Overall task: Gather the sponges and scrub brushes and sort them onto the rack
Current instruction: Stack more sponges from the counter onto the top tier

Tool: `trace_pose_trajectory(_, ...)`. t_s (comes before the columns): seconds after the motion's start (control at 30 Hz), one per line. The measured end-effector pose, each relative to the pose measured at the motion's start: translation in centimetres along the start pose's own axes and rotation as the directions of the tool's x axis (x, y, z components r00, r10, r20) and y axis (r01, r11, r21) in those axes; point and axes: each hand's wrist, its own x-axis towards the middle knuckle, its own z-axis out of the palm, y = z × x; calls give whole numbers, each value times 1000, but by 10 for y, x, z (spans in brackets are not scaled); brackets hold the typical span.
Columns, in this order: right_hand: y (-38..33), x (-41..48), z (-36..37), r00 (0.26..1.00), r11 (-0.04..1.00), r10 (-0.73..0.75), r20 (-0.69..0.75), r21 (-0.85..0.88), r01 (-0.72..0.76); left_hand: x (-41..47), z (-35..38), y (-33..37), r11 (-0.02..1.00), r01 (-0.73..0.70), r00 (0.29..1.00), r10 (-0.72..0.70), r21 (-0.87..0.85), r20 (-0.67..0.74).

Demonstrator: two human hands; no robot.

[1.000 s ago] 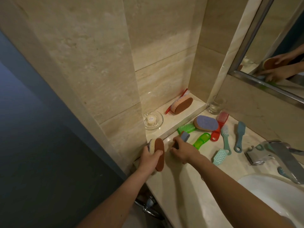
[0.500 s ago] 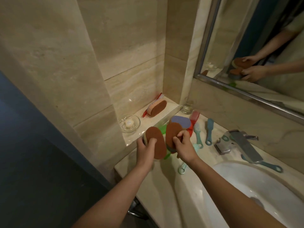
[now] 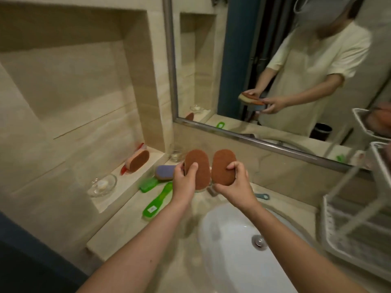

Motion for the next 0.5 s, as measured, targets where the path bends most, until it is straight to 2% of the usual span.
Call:
trace_pose_trajectory(0.27,-4,-27,-113,992,996,-35,-124,72,44,-54,96,25,998,-43,990,35,53,139)
trace_pose_trajectory(0.5,-16,-47,-186,947,987,-149,-286,22,162,-102,154,57,987,-159,951,157,-13,265)
